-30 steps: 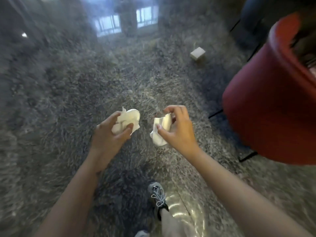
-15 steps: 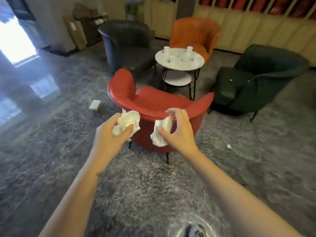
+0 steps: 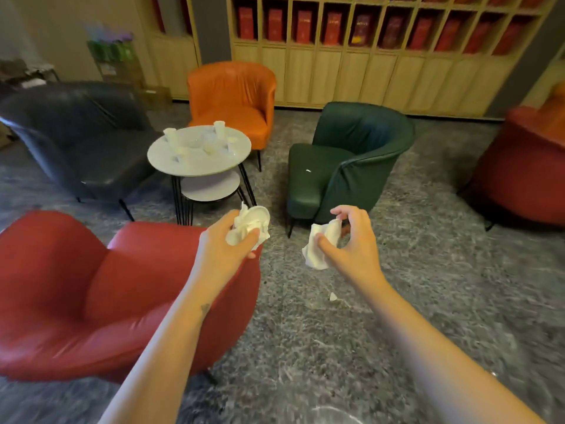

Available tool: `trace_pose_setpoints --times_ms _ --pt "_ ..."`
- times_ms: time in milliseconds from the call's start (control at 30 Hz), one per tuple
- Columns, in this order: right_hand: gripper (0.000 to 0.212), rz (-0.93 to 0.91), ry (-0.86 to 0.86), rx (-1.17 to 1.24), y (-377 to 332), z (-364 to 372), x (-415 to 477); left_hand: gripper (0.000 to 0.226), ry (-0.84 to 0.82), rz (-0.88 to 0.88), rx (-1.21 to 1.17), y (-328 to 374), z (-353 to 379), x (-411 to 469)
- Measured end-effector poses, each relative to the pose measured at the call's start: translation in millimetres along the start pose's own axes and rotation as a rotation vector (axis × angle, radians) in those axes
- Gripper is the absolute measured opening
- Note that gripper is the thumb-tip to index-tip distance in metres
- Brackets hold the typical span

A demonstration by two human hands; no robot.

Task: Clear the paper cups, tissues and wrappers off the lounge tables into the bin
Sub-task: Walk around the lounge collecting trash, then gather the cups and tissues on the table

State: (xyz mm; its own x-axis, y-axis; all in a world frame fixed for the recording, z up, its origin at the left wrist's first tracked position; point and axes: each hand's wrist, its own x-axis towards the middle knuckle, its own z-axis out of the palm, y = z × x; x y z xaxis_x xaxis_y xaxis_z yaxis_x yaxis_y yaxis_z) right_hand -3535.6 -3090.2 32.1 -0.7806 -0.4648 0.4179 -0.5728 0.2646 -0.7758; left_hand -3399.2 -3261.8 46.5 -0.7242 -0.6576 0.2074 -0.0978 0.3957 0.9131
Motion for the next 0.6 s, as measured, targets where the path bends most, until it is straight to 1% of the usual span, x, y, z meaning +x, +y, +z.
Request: trace_pose_setpoints --times_ms 100,233,300,367,533,600 --pt "0.039 -0.004 0.03 -0.023 43.6 3.8 61.8 0.013 -0.036 0.009 0.036 -3.7 38.4 69.3" --pt "0.04 -0.031 0.035 -0.031 99.7 31.5 159.6 0.011 -0.046 0.004 0.017 -24.9 83.6 175.1" --pt "0.04 -0.048 0.022 -0.024 120.6 53.1 219.2 0.017 -0.041 0.013 0.017 -33.9 96.1 234.3" --pt "0.04 -0.066 -0.017 -0.005 135.0 77.7 281.4 0.02 -0.018 -0.002 0.044 -42.1 100.0 295.7" --pt "0.04 -0.131 -0.091 0.032 158.9 133.8 422.1 0.014 0.106 -0.036 0.092 -60.7 105.2 429.8" --pt "0.04 -0.142 -0.128 0.043 171.7 152.7 467.0 0.02 0.136 -0.064 0.105 -71.9 107.8 468.6"
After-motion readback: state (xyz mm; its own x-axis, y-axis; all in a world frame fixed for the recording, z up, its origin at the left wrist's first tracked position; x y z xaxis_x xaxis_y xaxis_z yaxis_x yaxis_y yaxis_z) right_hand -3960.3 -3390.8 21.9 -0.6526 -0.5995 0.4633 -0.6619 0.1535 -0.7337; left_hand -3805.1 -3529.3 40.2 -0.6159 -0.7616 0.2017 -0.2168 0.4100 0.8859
